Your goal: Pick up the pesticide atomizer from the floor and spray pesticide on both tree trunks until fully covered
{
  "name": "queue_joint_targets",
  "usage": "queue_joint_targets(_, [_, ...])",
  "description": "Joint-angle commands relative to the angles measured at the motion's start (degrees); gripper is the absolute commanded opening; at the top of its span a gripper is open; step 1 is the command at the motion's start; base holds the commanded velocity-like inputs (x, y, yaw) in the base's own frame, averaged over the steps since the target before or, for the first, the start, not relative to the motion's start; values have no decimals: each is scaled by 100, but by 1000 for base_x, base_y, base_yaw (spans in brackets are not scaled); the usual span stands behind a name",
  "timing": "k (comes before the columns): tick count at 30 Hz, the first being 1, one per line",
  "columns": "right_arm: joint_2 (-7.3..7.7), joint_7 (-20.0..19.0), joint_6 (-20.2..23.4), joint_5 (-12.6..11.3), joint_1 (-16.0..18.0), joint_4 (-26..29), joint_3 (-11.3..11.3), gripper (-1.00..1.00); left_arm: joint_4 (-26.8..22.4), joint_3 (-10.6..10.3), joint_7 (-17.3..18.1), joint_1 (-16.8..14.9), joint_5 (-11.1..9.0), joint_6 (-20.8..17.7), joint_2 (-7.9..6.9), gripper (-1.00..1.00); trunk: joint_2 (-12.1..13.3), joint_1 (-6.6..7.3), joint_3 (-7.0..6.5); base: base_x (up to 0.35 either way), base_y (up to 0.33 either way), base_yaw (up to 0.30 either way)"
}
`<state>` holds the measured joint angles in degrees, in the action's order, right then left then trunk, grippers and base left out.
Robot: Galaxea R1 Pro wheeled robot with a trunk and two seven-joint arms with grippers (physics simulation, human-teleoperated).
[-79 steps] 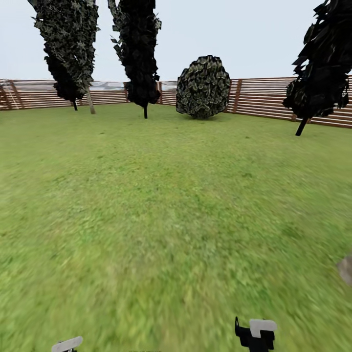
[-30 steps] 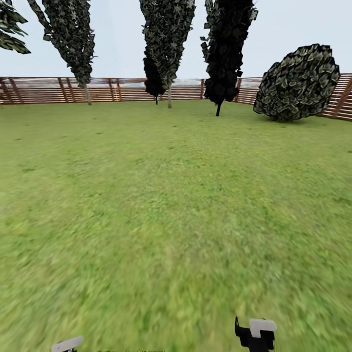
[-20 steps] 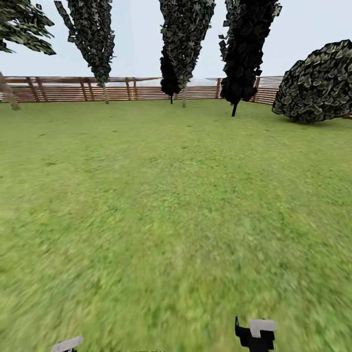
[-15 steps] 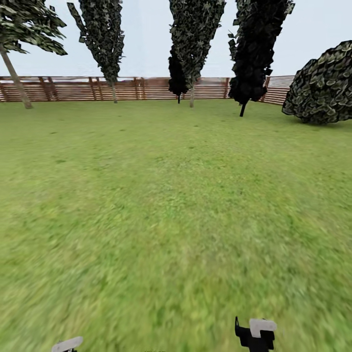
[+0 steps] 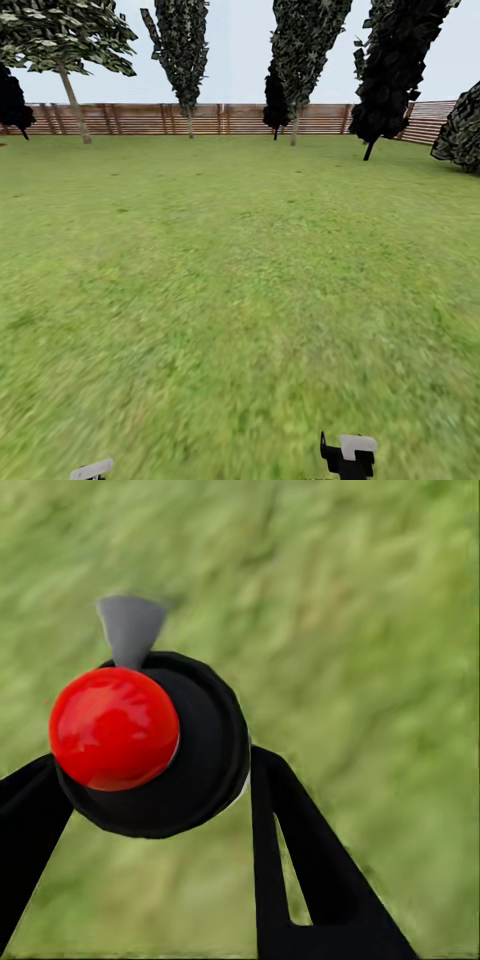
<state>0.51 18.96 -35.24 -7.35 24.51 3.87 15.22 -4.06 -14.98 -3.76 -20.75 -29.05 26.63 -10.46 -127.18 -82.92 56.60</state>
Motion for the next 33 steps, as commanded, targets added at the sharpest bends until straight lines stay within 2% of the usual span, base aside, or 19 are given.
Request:
queue_joint_targets(1, [2,12,-18,-57,1,0,52,100,0,-49,-37,-4,-13,9,0,-100,-2,3,7,-106,113,285])
queue_joint_targets(33, [2,12,-18,-56,1,0,52,100,1,-53,-37,-6,-5,9,0,-100,-2,3,69,2,4,285])
